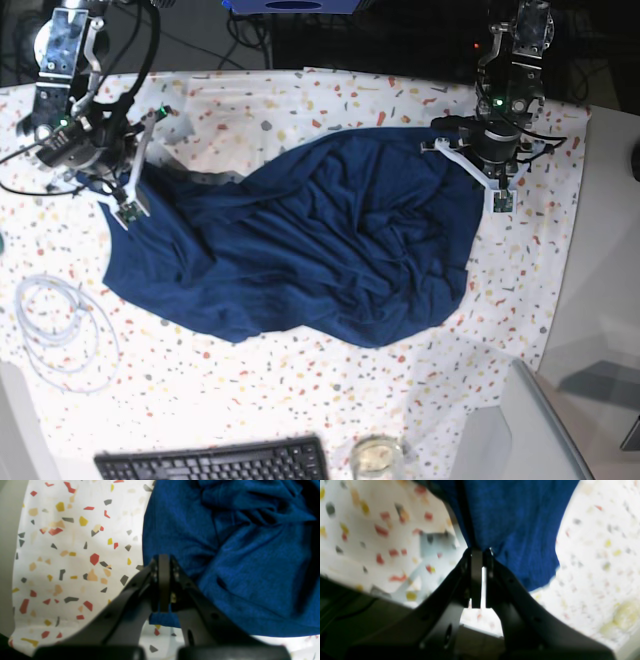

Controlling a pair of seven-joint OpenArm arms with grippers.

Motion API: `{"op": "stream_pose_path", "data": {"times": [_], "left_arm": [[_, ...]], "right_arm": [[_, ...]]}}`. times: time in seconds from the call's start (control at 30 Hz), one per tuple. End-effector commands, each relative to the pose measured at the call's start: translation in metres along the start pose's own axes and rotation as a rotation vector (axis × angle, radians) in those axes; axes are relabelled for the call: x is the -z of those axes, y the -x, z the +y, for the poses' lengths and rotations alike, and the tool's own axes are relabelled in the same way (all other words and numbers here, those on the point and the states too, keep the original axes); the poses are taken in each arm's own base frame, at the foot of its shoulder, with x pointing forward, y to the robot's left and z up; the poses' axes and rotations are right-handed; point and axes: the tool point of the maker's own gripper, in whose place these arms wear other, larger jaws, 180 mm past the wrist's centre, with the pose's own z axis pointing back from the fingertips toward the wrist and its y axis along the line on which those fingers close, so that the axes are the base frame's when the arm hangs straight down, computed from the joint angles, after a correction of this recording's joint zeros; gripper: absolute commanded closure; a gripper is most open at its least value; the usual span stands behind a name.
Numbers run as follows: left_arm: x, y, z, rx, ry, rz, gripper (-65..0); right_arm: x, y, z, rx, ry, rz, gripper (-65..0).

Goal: Layout the t-shirt on the table in an organized manner, then fold the t-shirt properly
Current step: 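Grasp the shirt edge with the right gripper and pull it outward, then grasp the shirt corner with the right gripper and pull it outward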

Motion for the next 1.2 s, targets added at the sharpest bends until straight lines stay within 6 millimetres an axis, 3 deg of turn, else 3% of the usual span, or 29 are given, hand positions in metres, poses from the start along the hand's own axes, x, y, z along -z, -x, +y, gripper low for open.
{"op": "stream_pose_path", "data": {"times": [0.0, 0.43, 0.57, 0.73, 0.8, 1.03, 1.17], "left_arm": [[-0.001, -0.014, 0.004, 0.004, -0.012, -0.045, 0.0], [0.002, -0.027, 0.005, 0.001, -0.015, -0.071, 0.0], [0.002, -0.027, 0.006, 0.003, -0.016, -0.072, 0.0], [0.003, -0.027, 0.005, 0.004, -0.013, -0.073, 0.0], [0.003, -0.027, 0.005, 0.002, -0.014, -0.073, 0.0], [0.0, -0.02, 0.008, 0.004, -0.021, -0.056, 0.0], [-0.004, -0.01, 0.027, -0.017, -0.064, -0.036, 0.0]], "right_arm": [[-0.01, 0.002, -0.01, -0.018, 0.04, 0.003, -0.2], [-0.046, 0.066, -0.076, -0.163, 0.212, 0.204, -0.2], [-0.06, 0.066, -0.099, -0.143, 0.28, 0.194, -0.2], [-0.066, 0.011, -0.114, -0.157, 0.333, 0.071, -0.2], [-0.067, -0.023, -0.113, -0.192, 0.34, 0.001, -0.2], [-0.089, -0.171, -0.101, -0.34, 0.361, -0.286, -0.2], [-0.074, -0.217, -0.096, -0.373, 0.307, -0.296, -0.2]]}}
